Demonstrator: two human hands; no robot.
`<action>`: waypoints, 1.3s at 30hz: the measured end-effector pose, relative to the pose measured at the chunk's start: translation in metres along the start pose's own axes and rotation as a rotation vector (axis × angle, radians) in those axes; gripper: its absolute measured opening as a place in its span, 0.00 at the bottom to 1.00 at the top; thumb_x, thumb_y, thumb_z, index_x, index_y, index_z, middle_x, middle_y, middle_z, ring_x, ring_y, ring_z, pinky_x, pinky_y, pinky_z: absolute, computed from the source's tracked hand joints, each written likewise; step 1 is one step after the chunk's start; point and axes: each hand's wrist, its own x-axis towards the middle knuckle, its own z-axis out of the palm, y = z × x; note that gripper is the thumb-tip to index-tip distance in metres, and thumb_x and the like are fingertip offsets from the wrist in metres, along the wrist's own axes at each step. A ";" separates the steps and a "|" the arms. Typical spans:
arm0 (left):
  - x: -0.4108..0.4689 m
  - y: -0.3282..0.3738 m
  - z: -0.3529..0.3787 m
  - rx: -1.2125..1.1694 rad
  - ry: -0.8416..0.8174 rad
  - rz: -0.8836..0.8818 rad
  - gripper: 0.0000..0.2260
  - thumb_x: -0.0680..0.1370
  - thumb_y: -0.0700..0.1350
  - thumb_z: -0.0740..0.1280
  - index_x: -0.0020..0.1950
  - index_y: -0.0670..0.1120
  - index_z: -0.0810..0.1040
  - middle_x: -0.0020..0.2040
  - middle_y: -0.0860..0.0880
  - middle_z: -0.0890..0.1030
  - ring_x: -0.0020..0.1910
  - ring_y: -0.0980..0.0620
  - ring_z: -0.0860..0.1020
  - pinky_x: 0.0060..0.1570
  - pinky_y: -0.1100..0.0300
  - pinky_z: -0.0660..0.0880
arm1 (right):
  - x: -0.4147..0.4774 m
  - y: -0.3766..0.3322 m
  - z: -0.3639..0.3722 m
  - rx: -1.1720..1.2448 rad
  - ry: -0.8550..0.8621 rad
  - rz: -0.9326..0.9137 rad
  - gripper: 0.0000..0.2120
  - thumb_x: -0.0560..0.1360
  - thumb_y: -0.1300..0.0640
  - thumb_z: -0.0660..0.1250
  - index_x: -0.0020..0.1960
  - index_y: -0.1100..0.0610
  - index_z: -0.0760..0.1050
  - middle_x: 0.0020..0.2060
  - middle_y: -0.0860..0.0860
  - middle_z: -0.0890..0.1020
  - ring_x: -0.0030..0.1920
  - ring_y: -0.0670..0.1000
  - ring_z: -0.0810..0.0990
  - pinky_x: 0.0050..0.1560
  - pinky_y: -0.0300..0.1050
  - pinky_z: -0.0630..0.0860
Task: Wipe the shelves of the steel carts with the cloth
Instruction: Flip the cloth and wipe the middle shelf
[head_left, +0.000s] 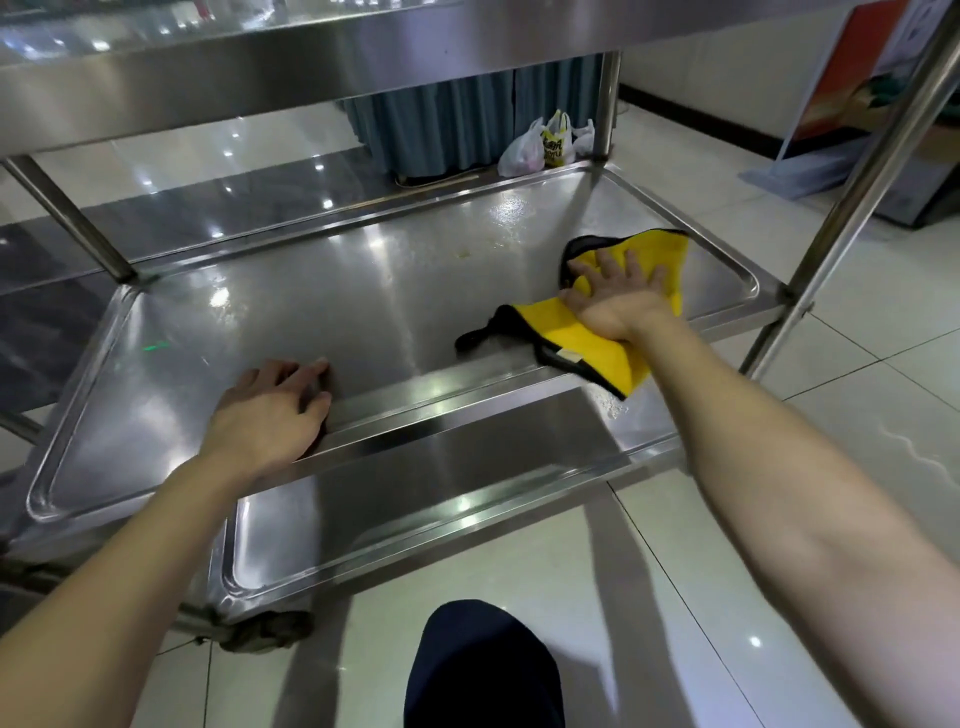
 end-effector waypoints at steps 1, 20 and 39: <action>0.001 0.000 0.000 0.003 0.000 0.001 0.23 0.85 0.59 0.60 0.81 0.62 0.69 0.76 0.50 0.72 0.75 0.41 0.70 0.74 0.45 0.69 | -0.008 -0.023 0.004 -0.001 -0.011 -0.042 0.34 0.82 0.27 0.44 0.86 0.34 0.47 0.88 0.46 0.44 0.87 0.61 0.39 0.79 0.76 0.36; -0.080 -0.132 0.010 0.072 0.167 -0.143 0.36 0.83 0.61 0.43 0.80 0.42 0.72 0.79 0.35 0.72 0.82 0.36 0.65 0.82 0.40 0.58 | -0.071 -0.197 0.055 -0.017 -0.049 -0.447 0.37 0.76 0.20 0.39 0.83 0.28 0.46 0.87 0.40 0.43 0.87 0.53 0.37 0.82 0.68 0.34; -0.145 -0.200 -0.020 -0.991 0.767 -0.414 0.15 0.89 0.59 0.55 0.66 0.50 0.73 0.59 0.48 0.81 0.54 0.52 0.83 0.57 0.38 0.83 | -0.113 -0.379 0.079 -0.063 -0.082 -0.679 0.40 0.75 0.20 0.39 0.84 0.30 0.47 0.87 0.39 0.43 0.86 0.52 0.35 0.82 0.67 0.33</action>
